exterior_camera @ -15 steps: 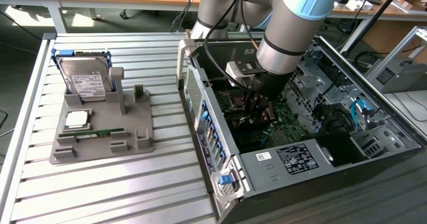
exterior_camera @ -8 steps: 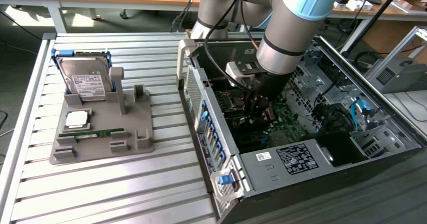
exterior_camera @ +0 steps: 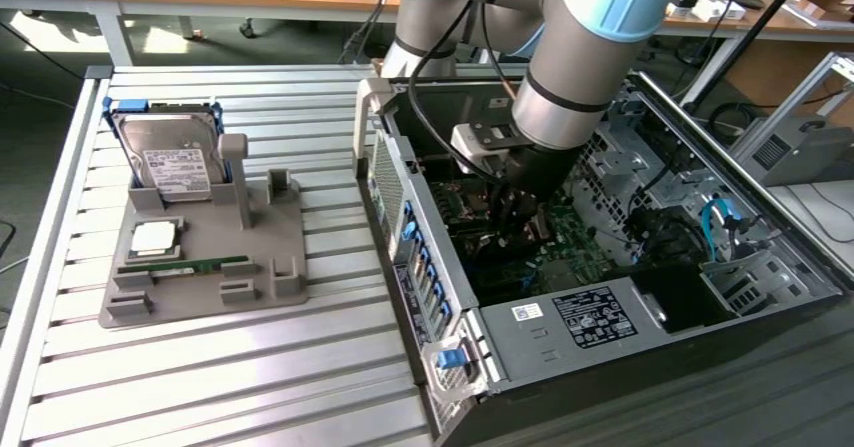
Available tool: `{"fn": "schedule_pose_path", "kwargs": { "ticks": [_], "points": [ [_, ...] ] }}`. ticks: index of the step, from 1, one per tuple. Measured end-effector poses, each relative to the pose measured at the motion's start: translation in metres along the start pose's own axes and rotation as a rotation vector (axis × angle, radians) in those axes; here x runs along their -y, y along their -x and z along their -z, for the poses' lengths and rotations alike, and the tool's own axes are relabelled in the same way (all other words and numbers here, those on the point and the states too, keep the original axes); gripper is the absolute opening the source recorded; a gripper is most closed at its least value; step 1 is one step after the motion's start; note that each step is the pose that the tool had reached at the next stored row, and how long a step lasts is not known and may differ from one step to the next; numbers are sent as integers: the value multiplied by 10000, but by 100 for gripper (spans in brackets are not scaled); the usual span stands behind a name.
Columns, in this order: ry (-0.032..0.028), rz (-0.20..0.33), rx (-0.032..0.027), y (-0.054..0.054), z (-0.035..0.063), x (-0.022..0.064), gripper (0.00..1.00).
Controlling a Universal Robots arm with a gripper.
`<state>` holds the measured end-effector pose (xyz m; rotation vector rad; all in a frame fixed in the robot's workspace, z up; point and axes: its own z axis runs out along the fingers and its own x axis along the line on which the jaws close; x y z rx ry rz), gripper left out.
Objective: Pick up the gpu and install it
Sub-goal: 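Insert the gpu into the slot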
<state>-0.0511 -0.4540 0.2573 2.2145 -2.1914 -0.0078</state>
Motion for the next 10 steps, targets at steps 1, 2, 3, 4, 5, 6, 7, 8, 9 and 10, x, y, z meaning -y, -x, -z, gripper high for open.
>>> {"fn": "schedule_pose_path", "kwargs": {
  "ticks": [1,2,3,4,5,6,7,8,9,10],
  "points": [
    [0,0,1,0,-9,1,27],
    [-2,1,3,1,-20,1,27],
    [-1,1,2,1,-26,1,27],
    [1,1,-1,0,-27,1,27],
    [1,1,-2,0,-27,1,27],
    [2,1,-2,0,-27,1,27],
    [1,0,-1,0,-28,1,27],
    [0,0,1,0,-28,1,27],
    [1,0,1,0,-28,1,27],
    [0,0,0,0,-28,1,27]
  ]
}}
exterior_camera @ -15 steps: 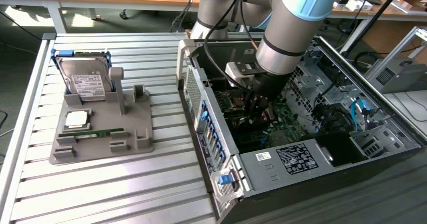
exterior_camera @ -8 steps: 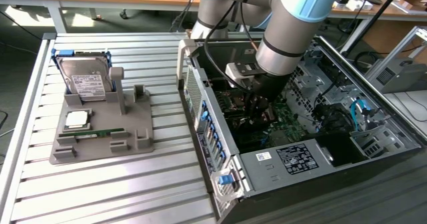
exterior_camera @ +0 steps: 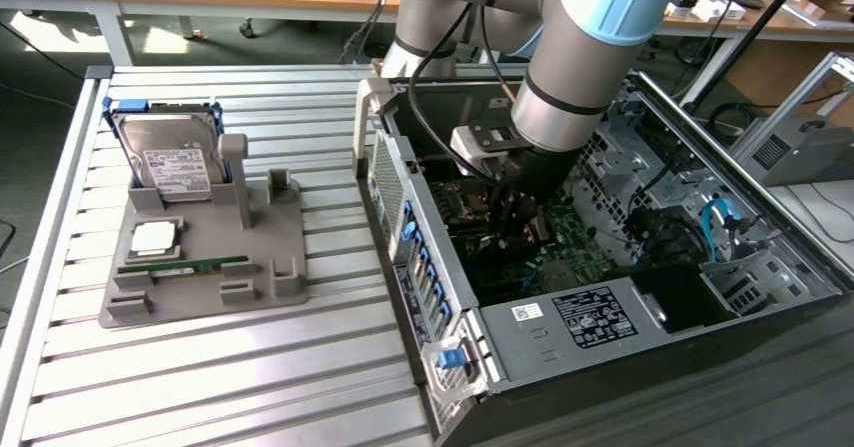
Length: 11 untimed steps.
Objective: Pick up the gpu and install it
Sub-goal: 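Insert the gpu into the slot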
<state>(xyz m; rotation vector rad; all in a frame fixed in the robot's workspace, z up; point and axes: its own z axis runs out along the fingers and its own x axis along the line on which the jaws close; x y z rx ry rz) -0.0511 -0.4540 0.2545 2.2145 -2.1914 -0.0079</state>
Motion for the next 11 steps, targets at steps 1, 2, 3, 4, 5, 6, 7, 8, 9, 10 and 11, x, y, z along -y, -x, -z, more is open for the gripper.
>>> {"fn": "schedule_pose_path", "kwargs": {
  "ticks": [1,2,3,4,5,6,7,8,9,10,11],
  "points": [
    [7,-1,5,1,-1,-2,27],
    [-3,-4,15,1,-6,-2,28],
    [-4,-4,11,1,-5,-1,28],
    [0,-1,1,0,0,-1,33],
    [-1,0,3,0,-1,0,40],
    [0,0,1,0,0,0,40],
    [-1,0,2,0,-1,0,40],
    [-1,0,2,0,-1,0,40],
    [0,0,1,0,1,0,40],
    [0,0,-1,0,19,-1,40],
    [-7,1,-1,-1,49,-1,40]
  ]
}}
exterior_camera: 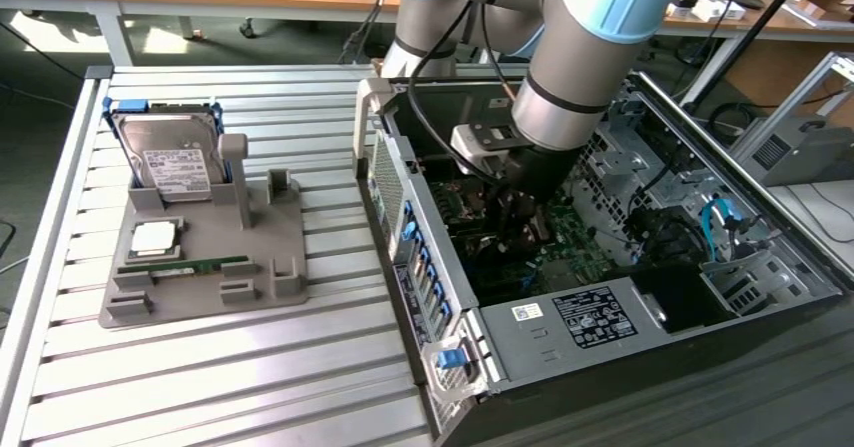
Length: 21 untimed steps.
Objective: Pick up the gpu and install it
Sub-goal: 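Insert the gpu into the slot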
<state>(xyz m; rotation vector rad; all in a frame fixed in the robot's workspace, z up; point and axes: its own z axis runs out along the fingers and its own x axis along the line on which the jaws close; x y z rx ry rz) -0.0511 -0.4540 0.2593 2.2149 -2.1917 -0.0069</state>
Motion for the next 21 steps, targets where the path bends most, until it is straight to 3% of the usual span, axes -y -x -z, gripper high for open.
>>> {"fn": "schedule_pose_path", "kwargs": {
  "ticks": [5,7,12,21],
  "points": [
    [-15,-1,8,-2,200,-5,40],
    [-18,-1,16,-3,238,-7,40],
    [-19,0,12,-3,226,-6,40],
    [-14,-20,-65,0,73,13,40]
  ]
}}
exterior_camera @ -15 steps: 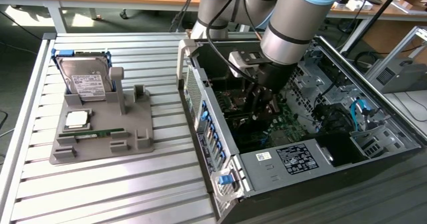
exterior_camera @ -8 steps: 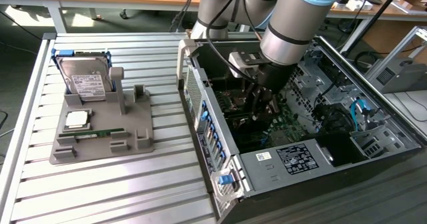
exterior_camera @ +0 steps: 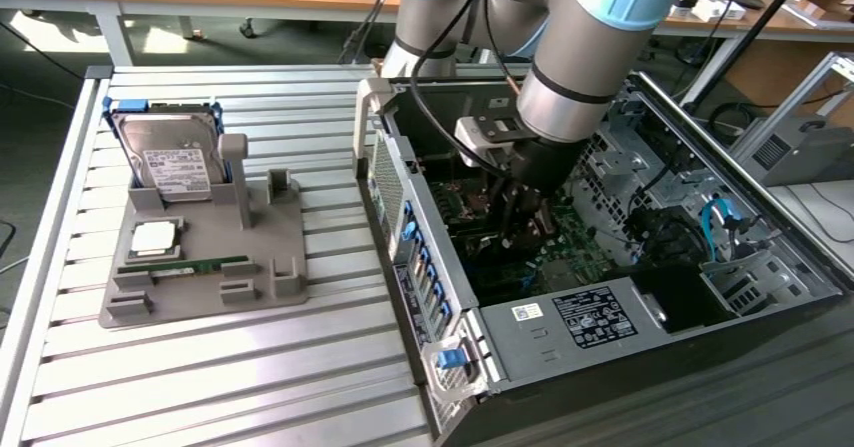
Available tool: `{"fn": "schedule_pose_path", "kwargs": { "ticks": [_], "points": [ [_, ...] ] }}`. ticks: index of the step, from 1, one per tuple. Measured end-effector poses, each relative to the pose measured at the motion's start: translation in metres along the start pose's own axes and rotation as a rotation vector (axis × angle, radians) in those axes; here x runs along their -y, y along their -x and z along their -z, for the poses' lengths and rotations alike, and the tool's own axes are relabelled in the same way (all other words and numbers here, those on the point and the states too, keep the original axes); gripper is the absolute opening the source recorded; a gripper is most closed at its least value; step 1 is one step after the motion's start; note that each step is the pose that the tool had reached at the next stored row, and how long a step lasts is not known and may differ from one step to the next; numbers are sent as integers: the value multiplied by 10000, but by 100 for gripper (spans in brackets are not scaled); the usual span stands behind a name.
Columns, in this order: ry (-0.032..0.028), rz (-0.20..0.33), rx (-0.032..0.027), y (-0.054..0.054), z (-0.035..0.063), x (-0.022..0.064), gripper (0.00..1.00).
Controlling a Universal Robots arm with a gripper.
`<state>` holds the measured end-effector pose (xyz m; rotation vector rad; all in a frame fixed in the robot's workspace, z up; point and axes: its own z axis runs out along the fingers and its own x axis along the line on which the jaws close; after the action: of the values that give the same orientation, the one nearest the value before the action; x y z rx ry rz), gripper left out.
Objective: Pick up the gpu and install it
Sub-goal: 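Insert the gpu into the slot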
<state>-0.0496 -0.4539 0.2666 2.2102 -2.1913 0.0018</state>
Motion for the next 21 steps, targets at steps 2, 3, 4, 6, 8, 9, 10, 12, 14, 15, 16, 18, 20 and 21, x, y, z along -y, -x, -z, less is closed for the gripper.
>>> {"fn": "schedule_pose_path", "kwargs": {
  "ticks": [2,3,4,6,8,9,10,12,14,15,16,18,20,21],
  "points": [
    [3,-1,-6,1,-36,1,40],
    [4,-1,-7,1,-55,1,40],
    [5,-1,-7,2,-65,1,40],
    [6,-2,-10,1,-67,1,40],
    [6,-1,-9,1,-68,1,40],
    [6,-1,-9,2,-68,1,40],
    [5,-1,-9,1,-68,1,40],
    [5,-1,-8,2,-68,1,27],
    [5,-1,-8,2,-68,1,27],
    [5,-1,-8,2,-68,1,27],
    [5,-1,-8,2,-68,2,27],
    [5,-1,-8,2,-68,1,27],
    [7,-2,-17,0,-19,0,27],
    [8,-1,-20,-1,-6,0,27]
  ]
}}
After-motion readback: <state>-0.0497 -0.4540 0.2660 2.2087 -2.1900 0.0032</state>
